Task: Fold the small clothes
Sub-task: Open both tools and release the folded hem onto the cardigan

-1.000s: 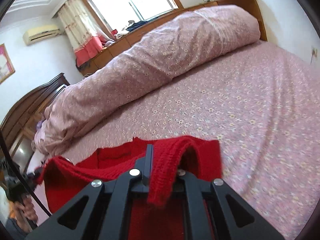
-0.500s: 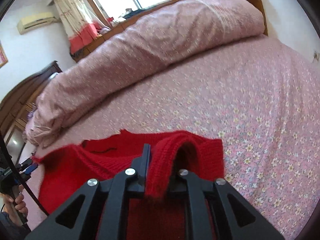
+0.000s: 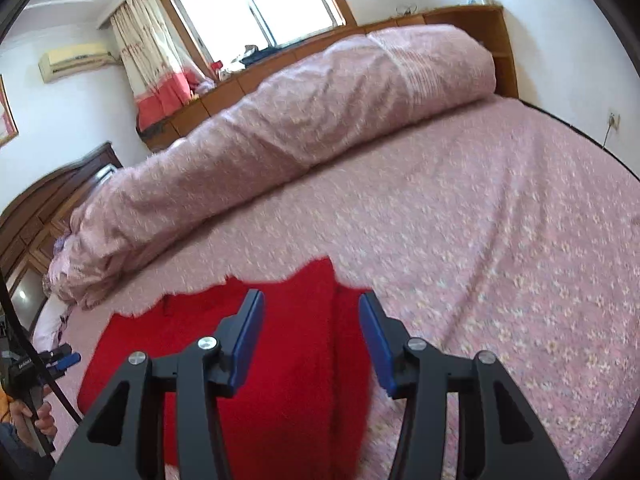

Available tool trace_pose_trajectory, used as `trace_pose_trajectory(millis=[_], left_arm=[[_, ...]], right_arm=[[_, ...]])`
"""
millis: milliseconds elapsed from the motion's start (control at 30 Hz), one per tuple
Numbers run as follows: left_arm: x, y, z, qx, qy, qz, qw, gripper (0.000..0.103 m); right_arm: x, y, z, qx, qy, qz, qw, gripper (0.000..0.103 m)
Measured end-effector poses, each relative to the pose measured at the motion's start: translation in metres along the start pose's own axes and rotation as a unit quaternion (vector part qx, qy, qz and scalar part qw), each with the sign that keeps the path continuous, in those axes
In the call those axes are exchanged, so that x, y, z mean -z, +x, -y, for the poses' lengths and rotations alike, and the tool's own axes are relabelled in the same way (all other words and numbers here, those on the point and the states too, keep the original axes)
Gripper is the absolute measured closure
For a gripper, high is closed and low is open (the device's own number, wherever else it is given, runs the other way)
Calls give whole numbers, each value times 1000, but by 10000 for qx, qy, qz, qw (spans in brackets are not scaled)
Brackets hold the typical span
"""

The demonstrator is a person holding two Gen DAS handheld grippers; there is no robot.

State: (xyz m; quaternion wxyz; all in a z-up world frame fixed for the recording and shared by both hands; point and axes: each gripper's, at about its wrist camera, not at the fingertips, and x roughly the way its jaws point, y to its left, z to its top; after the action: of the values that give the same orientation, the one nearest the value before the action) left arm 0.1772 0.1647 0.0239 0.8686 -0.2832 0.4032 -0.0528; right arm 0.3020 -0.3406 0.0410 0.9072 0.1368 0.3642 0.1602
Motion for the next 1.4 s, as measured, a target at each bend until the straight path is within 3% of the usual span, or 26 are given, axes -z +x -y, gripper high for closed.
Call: trace_pose_trajectory(millis=[100,233,433,567,700,733,767,833,967,1067,1133,1233,1333,1400], left_arm=[[6,8,2,-157,59,-144,9998,53],[4,15,4,-222,79,-41,9997,53],[-5,30,-1,-349,-49,-49,9994,53],[-12,41,-3,-354,-101,-41,9993,53],[-13,46,0,-314,-9,-65,9995,53],[-12,47,2,-299,100,-37,9995,56],[-11,47,4,-299,199,17,9994,72],[-9,49,13,-536,512,80,9972,103],[-6,40,22,-635,940,461,9925,103],[-11,25,22,-625,933,807,9904,103],[-15,15,17,-594,816,1056,9893,103],[-20,19,8,-619,646,945,9915,103],[-20,32,-5,-537,320,533,9966,103],[-19,38,-9,-434,169,286,9985,103]], right_arm=[[7,2,2,-39,-128,-147,9998,52],[9,9,1,-166,-243,-275,9992,52],[19,41,1,53,-184,-776,9968,57],[18,49,-8,351,-658,-672,9950,57],[11,57,-15,339,-876,-517,9942,62],[11,62,-16,325,-936,-549,9936,80],[12,68,-18,388,-1027,-632,9919,89],[15,77,-23,594,-1218,-768,9878,92],[10,63,-37,836,-1554,-219,9841,93],[3,42,-45,736,-1652,452,9825,93],[0,38,-46,759,-1644,591,9817,93],[2,48,-46,978,-1698,465,9795,93],[11,77,-40,1360,-1794,-234,9740,92],[13,84,-38,1376,-1800,-414,9731,92]])
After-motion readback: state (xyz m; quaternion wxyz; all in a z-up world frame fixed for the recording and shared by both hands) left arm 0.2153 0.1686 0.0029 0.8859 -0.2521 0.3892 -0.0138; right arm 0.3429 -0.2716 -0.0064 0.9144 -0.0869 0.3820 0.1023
